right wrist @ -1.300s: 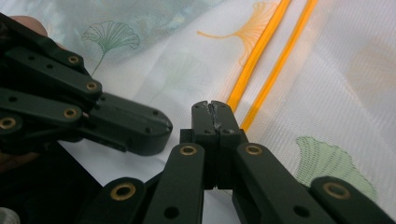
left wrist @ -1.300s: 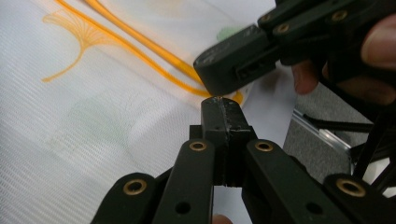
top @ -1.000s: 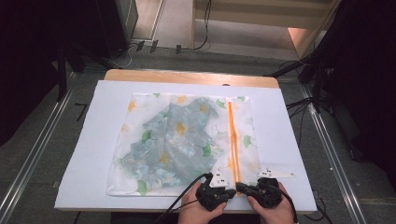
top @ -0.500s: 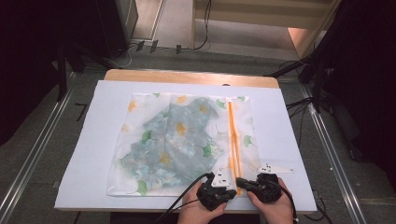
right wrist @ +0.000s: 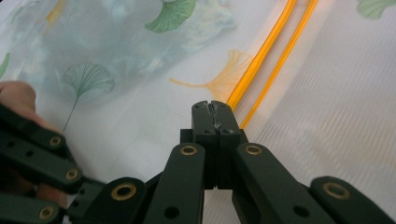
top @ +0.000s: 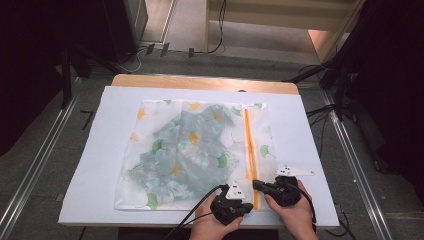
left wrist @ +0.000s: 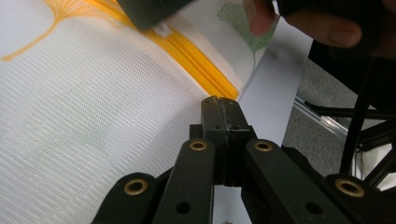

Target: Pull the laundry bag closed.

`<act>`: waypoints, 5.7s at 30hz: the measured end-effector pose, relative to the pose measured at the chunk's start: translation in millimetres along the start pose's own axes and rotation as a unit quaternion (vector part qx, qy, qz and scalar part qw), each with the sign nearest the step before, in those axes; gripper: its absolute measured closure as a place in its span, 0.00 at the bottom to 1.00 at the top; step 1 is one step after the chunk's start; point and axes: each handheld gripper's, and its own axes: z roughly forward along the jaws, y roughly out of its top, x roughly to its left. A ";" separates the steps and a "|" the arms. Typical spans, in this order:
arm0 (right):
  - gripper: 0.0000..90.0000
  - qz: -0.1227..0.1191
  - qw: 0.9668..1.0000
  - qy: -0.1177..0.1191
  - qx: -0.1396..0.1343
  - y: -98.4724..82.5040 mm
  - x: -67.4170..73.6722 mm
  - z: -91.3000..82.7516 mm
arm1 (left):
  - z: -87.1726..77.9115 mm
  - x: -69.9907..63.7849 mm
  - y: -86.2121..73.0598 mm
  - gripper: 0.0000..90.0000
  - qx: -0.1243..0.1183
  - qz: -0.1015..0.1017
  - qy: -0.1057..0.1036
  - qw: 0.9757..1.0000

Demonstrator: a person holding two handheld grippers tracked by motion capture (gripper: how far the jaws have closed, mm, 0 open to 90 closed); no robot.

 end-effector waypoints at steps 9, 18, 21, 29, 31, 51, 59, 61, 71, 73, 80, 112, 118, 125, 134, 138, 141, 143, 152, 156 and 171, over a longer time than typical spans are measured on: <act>1.00 -0.003 1.000 -0.005 -0.007 26.2 -20.3 16.5 | -0.2 0.9 0.0 1.00 0.001 0.000 -0.003 1.000; 1.00 -0.009 1.000 -0.009 -0.012 52.1 -35.2 35.7 | -0.1 0.4 -0.4 1.00 -0.002 -0.002 -0.002 1.000; 1.00 -0.011 1.000 -0.012 -0.011 58.5 -39.7 41.1 | -0.2 0.5 -0.5 1.00 -0.002 -0.001 -0.002 1.000; 1.00 -0.014 1.000 -0.018 -0.015 73.7 -46.0 47.6 | -0.5 1.2 -0.2 1.00 0.001 -0.001 -0.003 1.000; 1.00 -0.015 1.000 -0.019 -0.017 77.7 -47.7 48.9 | -0.5 1.2 -0.2 1.00 0.001 -0.001 -0.003 1.000; 1.00 -0.015 0.999 -0.033 -0.017 116.8 -68.9 72.8 | -0.7 2.4 -0.2 1.00 0.002 -0.004 -0.006 1.000; 1.00 -0.017 0.999 -0.036 -0.014 135.2 -84.9 85.9 | -0.6 4.1 0.2 1.00 0.003 -0.008 -0.012 1.000; 1.00 -0.012 0.999 -0.035 -0.015 139.7 -89.1 90.1 | -0.2 4.3 0.1 1.00 0.001 -0.010 -0.015 1.000; 1.00 -0.007 0.999 -0.042 -0.012 162.8 -108.0 112.9 | -0.5 5.1 0.0 1.00 0.002 -0.012 -0.018 1.000; 1.00 -0.004 0.999 -0.042 -0.013 167.2 -111.5 116.4 | -0.4 4.9 -0.1 1.00 0.002 -0.011 -0.017 1.000; 1.00 0.011 0.999 -0.049 -0.018 180.6 -122.3 127.9 | -0.3 4.6 -0.4 1.00 0.000 -0.011 -0.017 1.000; 1.00 0.032 0.995 -0.093 -0.027 211.9 -134.3 155.1 | -0.3 3.7 -0.7 1.00 -0.001 -0.010 -0.014 1.000; 0.71 0.053 0.997 -0.054 -0.035 209.1 -131.5 150.2 | -0.5 3.4 -0.7 1.00 0.000 -0.004 -0.013 1.000; 0.41 0.041 0.996 -0.065 -0.042 197.3 -115.3 128.5 | -1.0 5.0 0.0 1.00 0.000 -0.007 -0.020 1.000; 0.32 0.020 0.995 -0.071 -0.060 167.3 -103.6 89.5 | -7.7 14.2 0.5 0.91 -0.016 -0.029 -0.052 0.998; 0.32 0.018 0.995 -0.069 -0.065 151.8 -103.4 75.4 | -13.0 19.2 0.8 0.78 -0.041 -0.045 -0.061 0.996; 0.31 0.018 0.995 -0.065 -0.072 140.0 -101.2 65.1 | -17.8 25.6 2.6 0.60 -0.060 -0.063 -0.057 0.995; 0.30 0.013 0.995 -0.063 -0.077 132.0 -98.8 58.6 | -22.9 28.0 3.5 0.50 -0.070 -0.053 -0.037 0.995; 0.28 -0.007 0.995 -0.055 -0.086 98.5 -81.3 30.4 | -69.3 55.6 -2.1 0.11 -0.114 -0.019 0.036 0.993; 0.25 -0.015 0.995 -0.048 -0.087 83.2 -71.5 18.4 | -93.8 77.5 -13.9 0.09 -0.131 -0.026 0.062 0.989; 0.21 -0.007 0.995 -0.034 -0.098 22.7 -52.4 -21.2 | -174.0 133.1 -48.8 0.09 -0.163 -0.050 0.151 0.974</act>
